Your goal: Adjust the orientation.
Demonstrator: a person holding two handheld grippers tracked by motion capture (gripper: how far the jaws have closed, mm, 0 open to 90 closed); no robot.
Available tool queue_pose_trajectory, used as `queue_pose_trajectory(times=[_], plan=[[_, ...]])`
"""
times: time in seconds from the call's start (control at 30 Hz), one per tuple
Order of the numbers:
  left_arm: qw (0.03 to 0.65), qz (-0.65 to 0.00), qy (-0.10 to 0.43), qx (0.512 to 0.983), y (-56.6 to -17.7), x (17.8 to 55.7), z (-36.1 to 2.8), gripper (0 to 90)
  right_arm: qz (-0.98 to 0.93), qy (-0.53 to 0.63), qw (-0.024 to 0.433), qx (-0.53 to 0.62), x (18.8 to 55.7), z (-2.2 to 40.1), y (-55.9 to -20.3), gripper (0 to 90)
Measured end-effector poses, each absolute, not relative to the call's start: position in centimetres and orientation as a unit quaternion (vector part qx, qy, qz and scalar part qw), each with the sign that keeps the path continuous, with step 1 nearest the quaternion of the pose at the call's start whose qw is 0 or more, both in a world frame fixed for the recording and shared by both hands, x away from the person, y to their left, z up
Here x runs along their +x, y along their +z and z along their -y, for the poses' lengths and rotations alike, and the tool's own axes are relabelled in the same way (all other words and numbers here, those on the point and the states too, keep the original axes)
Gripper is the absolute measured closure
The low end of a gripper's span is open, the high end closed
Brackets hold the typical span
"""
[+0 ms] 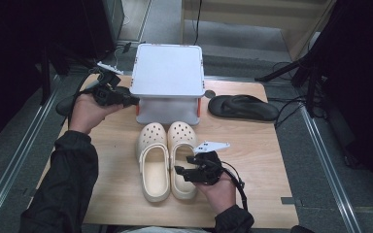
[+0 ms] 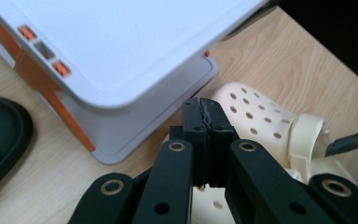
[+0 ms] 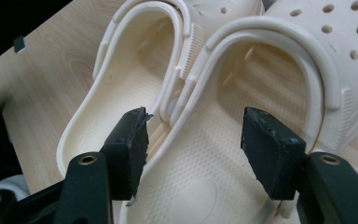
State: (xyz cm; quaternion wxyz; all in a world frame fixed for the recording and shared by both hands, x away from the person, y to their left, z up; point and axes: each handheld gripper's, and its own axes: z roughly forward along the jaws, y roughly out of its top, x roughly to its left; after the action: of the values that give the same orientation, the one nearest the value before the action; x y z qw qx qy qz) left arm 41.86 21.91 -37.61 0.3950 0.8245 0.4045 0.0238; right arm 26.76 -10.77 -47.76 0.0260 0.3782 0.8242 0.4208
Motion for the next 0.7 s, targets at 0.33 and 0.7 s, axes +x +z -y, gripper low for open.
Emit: queue_pose_trajectory(times=[0.33, 0.7], plan=[[0.43, -0.406, 0.011, 0.806, -37.6, 45.0, -20.3, 90.0, -0.818, 0.42, 0.033, 0.392, 26.7, 9.8, -48.2, 39.9], [0.374, -0.383, 0.065, 0.842, -37.1, 46.1, -18.3, 90.0, -0.808, 0.412, 0.058, 0.416, 27.4, 8.1, -48.7, 37.6]])
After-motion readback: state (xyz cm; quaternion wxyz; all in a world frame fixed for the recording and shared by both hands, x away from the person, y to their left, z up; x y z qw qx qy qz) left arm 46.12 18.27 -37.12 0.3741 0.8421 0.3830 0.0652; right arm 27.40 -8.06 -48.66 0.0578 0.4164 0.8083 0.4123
